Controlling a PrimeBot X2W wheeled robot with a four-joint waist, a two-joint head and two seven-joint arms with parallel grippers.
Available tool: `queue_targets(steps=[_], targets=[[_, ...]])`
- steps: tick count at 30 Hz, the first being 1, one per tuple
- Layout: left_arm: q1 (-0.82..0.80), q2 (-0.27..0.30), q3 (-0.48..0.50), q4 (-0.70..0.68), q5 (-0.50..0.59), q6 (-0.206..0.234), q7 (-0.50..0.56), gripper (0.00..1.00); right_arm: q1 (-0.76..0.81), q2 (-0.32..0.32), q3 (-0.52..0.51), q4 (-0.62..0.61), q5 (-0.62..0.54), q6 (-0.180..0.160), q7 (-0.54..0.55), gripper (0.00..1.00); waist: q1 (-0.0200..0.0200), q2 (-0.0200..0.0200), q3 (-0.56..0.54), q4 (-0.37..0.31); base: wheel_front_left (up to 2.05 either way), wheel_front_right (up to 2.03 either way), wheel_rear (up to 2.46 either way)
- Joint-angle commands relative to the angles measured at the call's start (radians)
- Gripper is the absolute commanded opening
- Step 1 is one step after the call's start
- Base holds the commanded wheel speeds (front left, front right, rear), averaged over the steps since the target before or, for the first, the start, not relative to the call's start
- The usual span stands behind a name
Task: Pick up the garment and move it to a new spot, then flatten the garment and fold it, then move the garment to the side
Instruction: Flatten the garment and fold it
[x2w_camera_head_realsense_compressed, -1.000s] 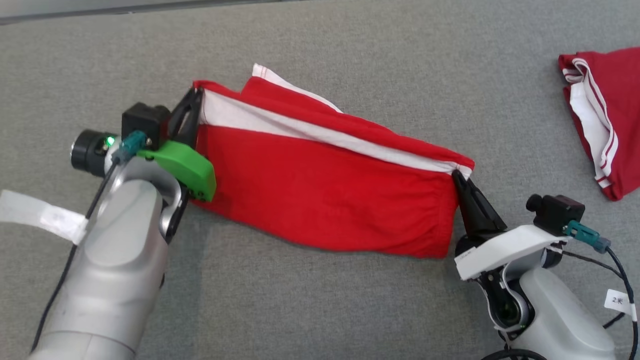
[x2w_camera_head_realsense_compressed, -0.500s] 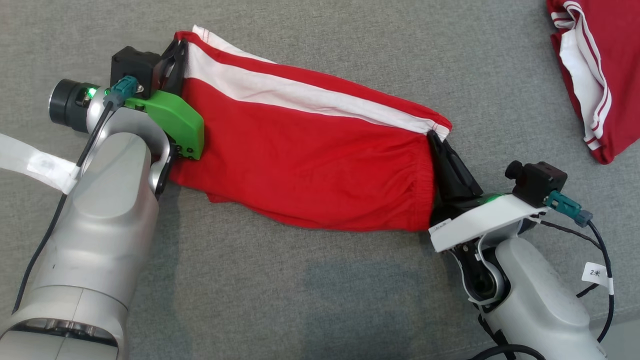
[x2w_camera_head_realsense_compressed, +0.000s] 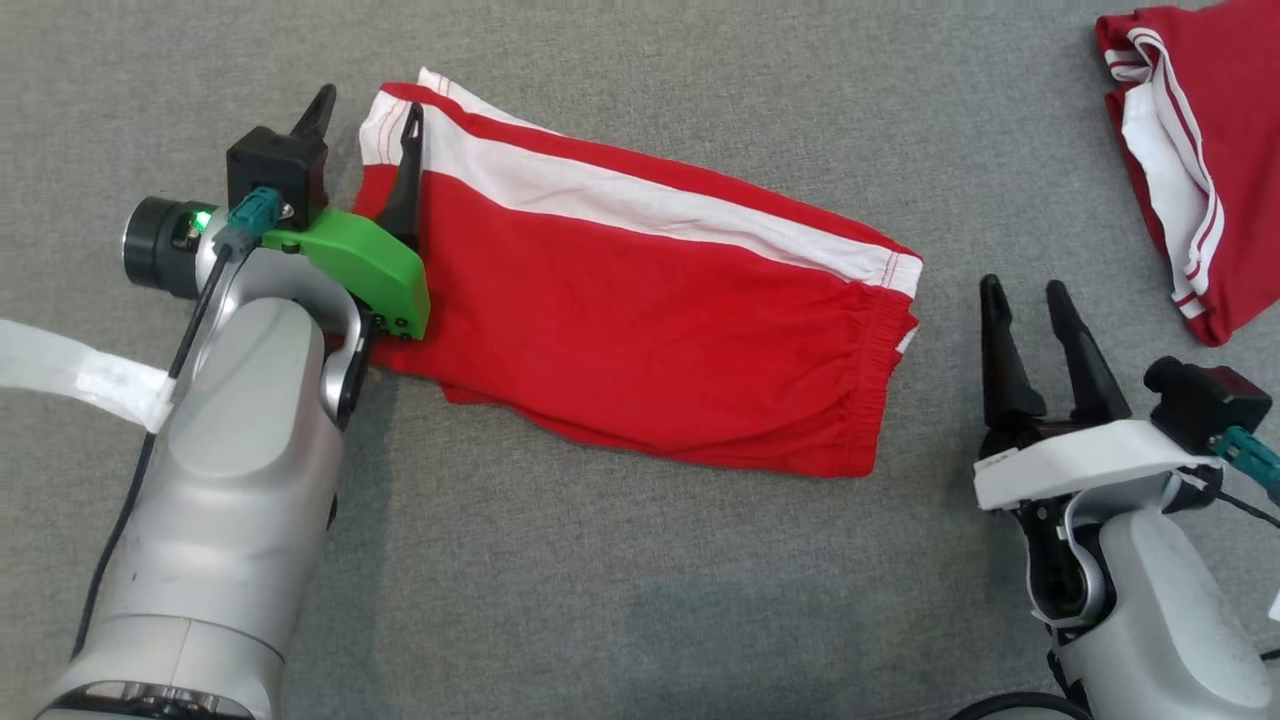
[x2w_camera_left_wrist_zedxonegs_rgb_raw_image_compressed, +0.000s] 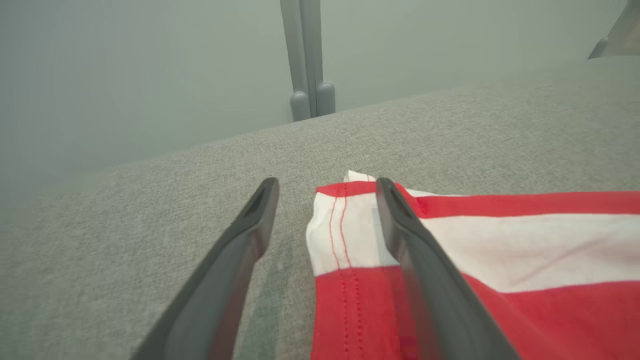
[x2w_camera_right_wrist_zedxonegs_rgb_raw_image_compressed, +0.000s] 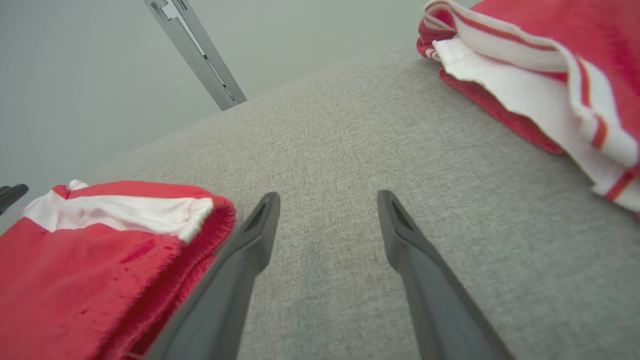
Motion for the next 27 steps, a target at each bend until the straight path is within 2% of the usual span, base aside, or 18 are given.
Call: queue_targets(steps=[1,5,8,17,18,19,20,27], targets=[[0.043,-0.005,0.015,-0.014,-0.010,-0.002,0.000,1.00,0.029,0.013,-0.049,-0.019,-0.039,-0.001,0.000,1.00,-0.0001,-0.0001,-0.042,0.029,0.00,0.00,0.00],[0.099,-0.017,0.039,-0.021,-0.035,-0.011,0.000,1.00,0.060,0.034,-0.132,-0.052,-0.112,-0.001,0.000,1.00,-0.0001,-0.0001,-0.072,0.036,0.00,0.00,0.00],[0.129,-0.026,0.046,0.016,-0.058,-0.016,0.000,1.00,0.074,0.044,-0.152,-0.062,-0.139,-0.001,0.000,1.00,-0.0001,-0.0001,-0.084,0.037,0.00,0.00,0.00],[0.135,-0.055,0.021,0.201,-0.119,-0.035,0.044,1.00,0.105,0.058,-0.149,-0.071,-0.175,-0.001,0.000,1.00,-0.0001,-0.0001,-0.098,0.022,0.00,0.00,0.00],[0.132,-0.059,0.015,0.209,-0.124,-0.036,0.043,0.91,0.106,0.058,-0.147,-0.069,-0.176,-0.001,0.000,1.00,-0.0001,-0.0001,-0.100,0.019,0.00,0.00,0.00],[0.132,-0.063,0.006,0.218,-0.125,-0.038,0.044,0.42,0.106,0.059,-0.145,-0.066,-0.176,-0.001,0.000,1.00,-0.0001,-0.0001,-0.102,0.017,0.00,0.00,0.00],[0.132,-0.067,-0.004,0.224,-0.128,-0.040,0.043,0.00,0.106,0.059,-0.144,-0.064,-0.176,-0.001,0.000,1.00,-0.0001,-0.0001,-0.106,0.016,0.00,0.00,0.00],[0.168,-0.070,-0.024,0.244,-0.177,-0.039,0.019,0.00,0.128,0.060,-0.147,-0.051,-0.152,-0.001,0.000,1.00,-0.0001,-0.0001,-0.169,0.034,0.00,0.00,0.00]])
